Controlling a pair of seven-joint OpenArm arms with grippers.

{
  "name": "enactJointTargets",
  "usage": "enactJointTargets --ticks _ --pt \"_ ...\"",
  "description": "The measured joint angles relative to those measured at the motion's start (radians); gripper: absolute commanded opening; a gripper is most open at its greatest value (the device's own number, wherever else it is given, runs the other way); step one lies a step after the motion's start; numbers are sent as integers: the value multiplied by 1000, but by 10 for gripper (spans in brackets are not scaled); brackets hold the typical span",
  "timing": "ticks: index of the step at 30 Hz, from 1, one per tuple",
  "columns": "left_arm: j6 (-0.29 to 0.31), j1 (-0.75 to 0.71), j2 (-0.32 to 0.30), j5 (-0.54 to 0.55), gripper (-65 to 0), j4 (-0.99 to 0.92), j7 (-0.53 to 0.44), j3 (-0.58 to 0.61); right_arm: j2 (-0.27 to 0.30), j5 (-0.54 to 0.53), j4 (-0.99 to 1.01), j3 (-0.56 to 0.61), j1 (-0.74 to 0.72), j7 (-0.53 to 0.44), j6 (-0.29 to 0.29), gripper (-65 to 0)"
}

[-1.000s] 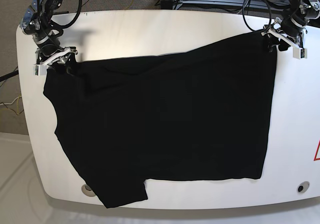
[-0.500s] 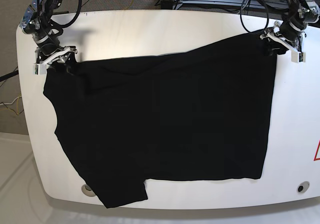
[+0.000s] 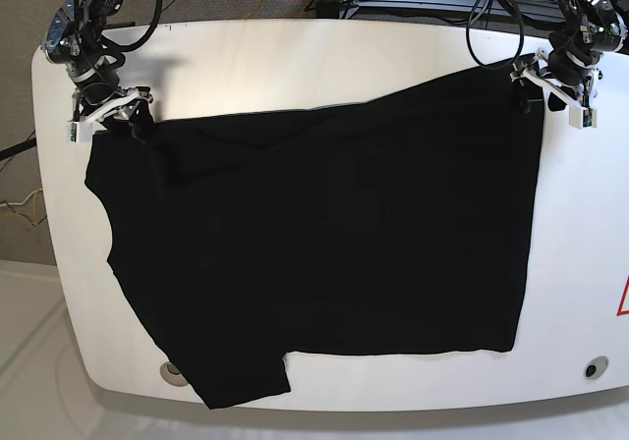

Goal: Fold the T-shirt properly
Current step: 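Hold both corners raised, keeping the shirt edge taut between grippers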

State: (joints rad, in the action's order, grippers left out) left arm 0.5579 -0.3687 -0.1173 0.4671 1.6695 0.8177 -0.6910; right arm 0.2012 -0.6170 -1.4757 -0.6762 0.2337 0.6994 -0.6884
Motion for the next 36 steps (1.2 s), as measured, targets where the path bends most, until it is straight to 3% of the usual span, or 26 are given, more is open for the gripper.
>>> enactJointTargets --ticks 14,20,28,31,36 --pt "-12 -29 3 33 -233 -33 -109 0 -10 -8 -4 -5 3 7 0 -314" --pt "-20 -17 4 82 -276 -102 -153 -8 -7 -7 -4 -11 2 8 0 -315" --pt "-18 -13 3 97 -351 -100 -95 -30 -5 -7 -4 -13 2 7 0 -317" --pt "-15 -19 0 106 -341 -88 -47 -33 -4 -7 -3 -14 3 8 0 -317" --pt "-8 -22 -1 111 -345 -90 -47 -33 -6 -8 -2 -13 5 9 0 -318"
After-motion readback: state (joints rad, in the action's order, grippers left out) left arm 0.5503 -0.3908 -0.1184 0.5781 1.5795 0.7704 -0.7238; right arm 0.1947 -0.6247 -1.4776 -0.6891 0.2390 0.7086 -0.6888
